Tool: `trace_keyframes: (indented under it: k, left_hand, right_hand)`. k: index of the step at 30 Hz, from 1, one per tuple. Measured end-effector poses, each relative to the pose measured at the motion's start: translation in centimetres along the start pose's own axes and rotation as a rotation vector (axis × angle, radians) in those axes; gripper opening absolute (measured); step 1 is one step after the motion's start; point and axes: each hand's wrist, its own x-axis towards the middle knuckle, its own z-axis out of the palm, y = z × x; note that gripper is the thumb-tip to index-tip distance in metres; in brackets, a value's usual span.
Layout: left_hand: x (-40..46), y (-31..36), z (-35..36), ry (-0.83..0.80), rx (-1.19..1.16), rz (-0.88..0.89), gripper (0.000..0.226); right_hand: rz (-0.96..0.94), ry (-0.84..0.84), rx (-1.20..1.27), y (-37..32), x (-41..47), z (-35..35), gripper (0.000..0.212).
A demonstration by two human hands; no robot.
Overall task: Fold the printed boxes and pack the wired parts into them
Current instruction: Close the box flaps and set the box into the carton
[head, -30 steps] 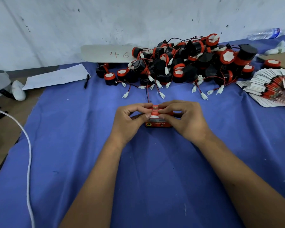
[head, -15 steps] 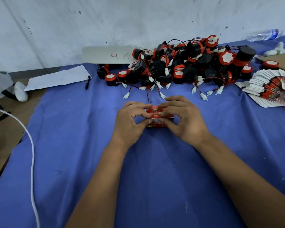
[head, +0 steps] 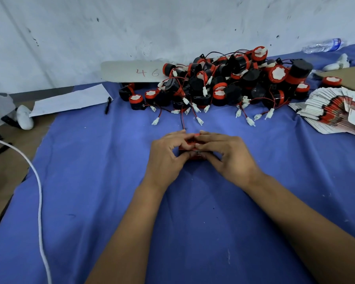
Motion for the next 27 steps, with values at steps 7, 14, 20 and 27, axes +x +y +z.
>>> trace_keyframes:
  k: [7, 14, 20, 27]
  left_hand:
    - [0.1, -0.5, 0.0, 0.006, -0.141, -0.127, 0.015]
    - [0.5, -1.2, 0.1, -0.028, -0.211, -0.161, 0.009]
    - [0.8, -1.0, -0.1, -0.060, -0.231, -0.186, 0.011]
    - [1.5, 3.0, 0.5, -0.179, -0.348, -0.190, 0.007]
  right_hand:
    - [0.168, -0.033, 0.076, 0.2, -0.1, -0.2, 0.030]
    - [0.186, -0.059, 0.063, 0.1, 0.3, 0.0, 0.021]
    - [0.220, -0.078, 0.020, -0.5, 1.1, -0.2, 0.016]
    - [0.333, -0.243, -0.121, -3.4, 1.7, -5.5, 0.028]
